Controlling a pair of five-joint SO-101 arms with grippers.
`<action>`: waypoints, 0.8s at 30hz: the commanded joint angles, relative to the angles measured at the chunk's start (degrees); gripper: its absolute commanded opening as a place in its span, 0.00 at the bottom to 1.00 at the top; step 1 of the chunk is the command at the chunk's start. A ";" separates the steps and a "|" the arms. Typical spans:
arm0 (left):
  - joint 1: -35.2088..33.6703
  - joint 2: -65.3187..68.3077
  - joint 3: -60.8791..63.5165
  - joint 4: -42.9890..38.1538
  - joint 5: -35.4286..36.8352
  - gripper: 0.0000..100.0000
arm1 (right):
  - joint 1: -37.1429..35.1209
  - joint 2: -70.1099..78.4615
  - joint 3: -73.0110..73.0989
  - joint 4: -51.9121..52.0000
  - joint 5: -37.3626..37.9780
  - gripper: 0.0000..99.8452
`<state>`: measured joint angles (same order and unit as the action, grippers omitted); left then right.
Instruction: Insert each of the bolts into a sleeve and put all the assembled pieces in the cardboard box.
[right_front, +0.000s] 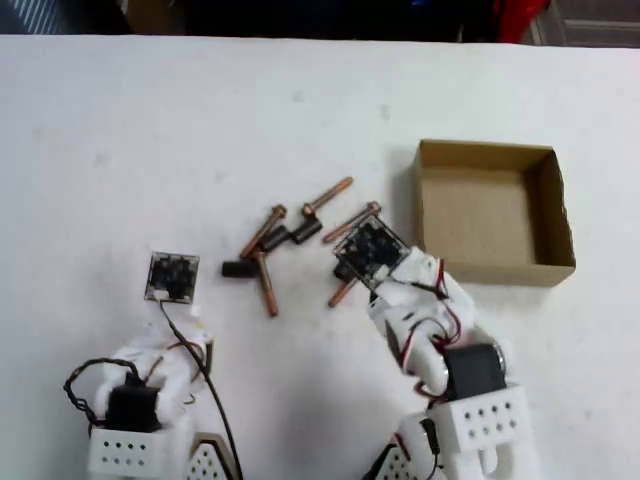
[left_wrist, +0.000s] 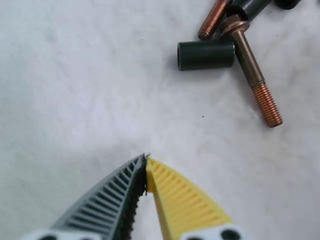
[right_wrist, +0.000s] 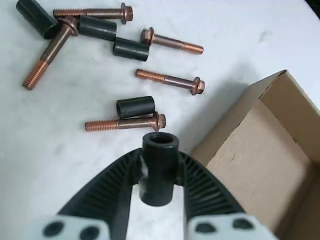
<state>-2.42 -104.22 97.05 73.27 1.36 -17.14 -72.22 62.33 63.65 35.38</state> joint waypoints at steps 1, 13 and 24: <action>0.40 -0.31 0.00 0.26 -0.26 0.02 | -0.13 -4.09 1.05 -3.12 -3.16 0.02; 0.40 -0.31 0.00 0.26 -0.26 0.02 | -0.22 -5.49 1.85 -7.96 -16.26 0.02; 0.57 -0.31 0.00 0.26 0.00 0.02 | -5.05 -5.49 -5.10 -6.99 -17.58 0.02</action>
<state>-2.42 -104.22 97.05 73.27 1.36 -20.57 -76.70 62.07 57.14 18.33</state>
